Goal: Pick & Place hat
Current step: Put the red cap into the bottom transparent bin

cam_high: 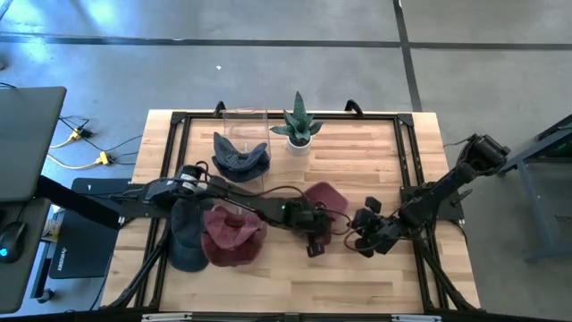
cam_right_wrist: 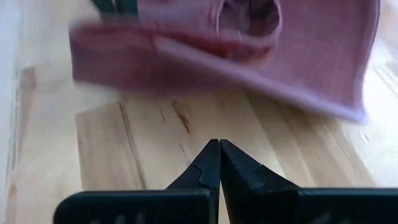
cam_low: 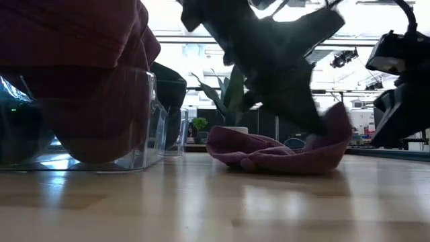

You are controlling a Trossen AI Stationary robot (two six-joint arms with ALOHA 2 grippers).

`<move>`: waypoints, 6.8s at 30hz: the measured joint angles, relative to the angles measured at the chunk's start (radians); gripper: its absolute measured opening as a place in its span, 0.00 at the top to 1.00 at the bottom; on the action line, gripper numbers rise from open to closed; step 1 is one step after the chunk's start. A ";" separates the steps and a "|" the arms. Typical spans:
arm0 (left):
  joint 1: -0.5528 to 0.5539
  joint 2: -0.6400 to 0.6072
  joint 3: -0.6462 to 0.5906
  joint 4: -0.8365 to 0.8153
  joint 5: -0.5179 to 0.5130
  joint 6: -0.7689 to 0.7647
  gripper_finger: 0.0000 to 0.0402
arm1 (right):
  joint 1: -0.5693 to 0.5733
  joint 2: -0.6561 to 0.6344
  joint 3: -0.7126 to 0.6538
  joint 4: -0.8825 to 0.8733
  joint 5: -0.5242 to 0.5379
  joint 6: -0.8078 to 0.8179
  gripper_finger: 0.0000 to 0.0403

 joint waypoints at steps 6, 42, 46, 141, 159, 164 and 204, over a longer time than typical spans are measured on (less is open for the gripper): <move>-0.002 0.000 -0.030 0.206 -0.003 0.081 1.00 | -0.006 -0.001 0.001 0.077 0.014 -0.113 1.00; -0.003 0.085 -0.029 0.068 -0.111 0.048 1.00 | 0.048 0.266 0.101 0.262 0.247 0.057 0.69; -0.002 0.083 -0.029 0.062 -0.114 0.012 1.00 | 0.049 0.266 0.101 0.211 0.273 0.057 0.91; -0.141 0.103 0.111 -0.322 -0.304 0.569 0.67 | 0.410 -0.038 0.059 0.355 0.062 -0.351 0.52; -0.146 0.086 0.235 -0.282 -0.203 0.509 0.99 | 0.274 0.345 0.399 -0.168 0.101 -0.487 0.69; -0.145 0.086 0.241 -0.280 -0.154 0.506 0.99 | 0.254 0.346 0.440 -0.261 0.110 -0.391 0.63; -0.110 0.077 0.271 -0.235 0.207 0.460 0.64 | 0.223 0.396 0.446 -0.332 0.005 -0.499 0.97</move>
